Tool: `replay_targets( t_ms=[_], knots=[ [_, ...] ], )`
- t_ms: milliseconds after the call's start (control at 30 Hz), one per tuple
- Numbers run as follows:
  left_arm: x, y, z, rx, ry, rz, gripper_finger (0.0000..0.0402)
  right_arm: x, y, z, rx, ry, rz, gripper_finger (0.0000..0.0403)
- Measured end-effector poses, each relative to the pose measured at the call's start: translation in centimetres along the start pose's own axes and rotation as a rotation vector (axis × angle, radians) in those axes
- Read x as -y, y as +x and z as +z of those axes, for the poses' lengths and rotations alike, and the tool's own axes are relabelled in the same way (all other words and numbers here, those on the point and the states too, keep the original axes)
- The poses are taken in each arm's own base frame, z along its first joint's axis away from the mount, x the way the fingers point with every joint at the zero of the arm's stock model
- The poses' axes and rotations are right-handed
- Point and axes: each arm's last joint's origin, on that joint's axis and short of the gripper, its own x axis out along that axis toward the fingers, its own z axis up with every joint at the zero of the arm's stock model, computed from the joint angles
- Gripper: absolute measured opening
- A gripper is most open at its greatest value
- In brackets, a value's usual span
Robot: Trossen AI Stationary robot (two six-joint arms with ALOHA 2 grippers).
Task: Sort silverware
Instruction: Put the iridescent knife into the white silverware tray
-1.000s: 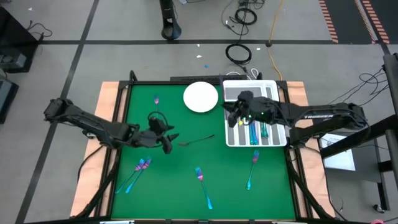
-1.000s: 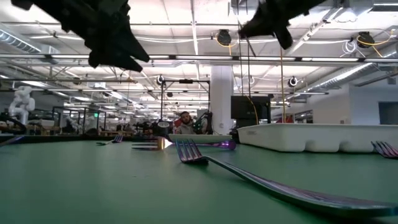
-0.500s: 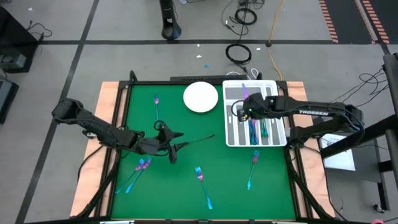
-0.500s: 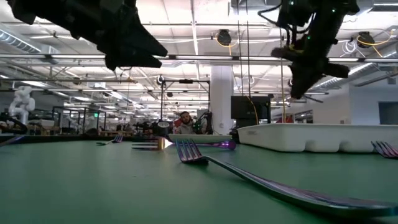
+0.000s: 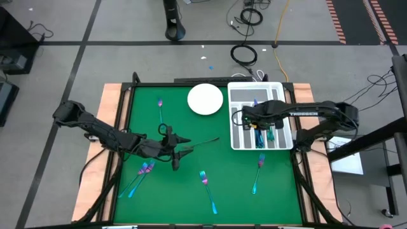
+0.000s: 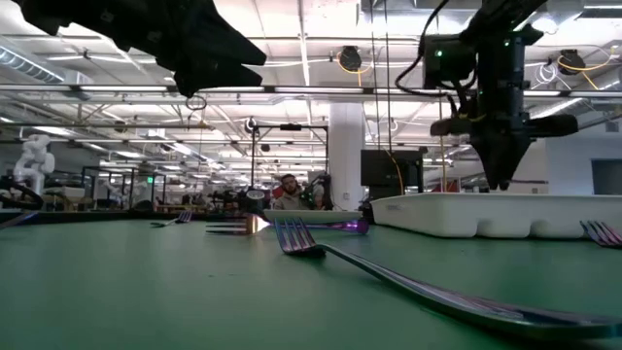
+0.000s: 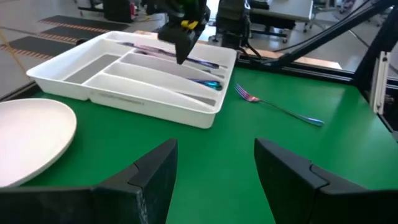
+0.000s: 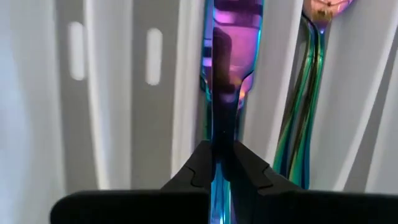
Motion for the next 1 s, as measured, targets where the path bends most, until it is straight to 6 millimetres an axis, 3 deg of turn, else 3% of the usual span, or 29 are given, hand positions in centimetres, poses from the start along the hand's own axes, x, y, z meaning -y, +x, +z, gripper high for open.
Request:
replay_targets(
  t_ms=[233,533,1000],
  knots=[
    [0.4,-0.1,0.0,-0.006,0.001,-0.049,0.0215,-0.7,1.8,-0.2,-0.059,-0.012,-0.085,0.0008],
    [0.6,-0.2,0.0,0.002,0.016,-0.06,0.0215,-0.9,2.5,-0.2,-0.068,-0.05,-0.121,0.0019],
    [0.6,-0.2,0.2,0.024,0.005,-0.065,0.0215,-0.6,2.4,-0.2,-0.053,-0.087,-0.158,0.016]
  ],
)
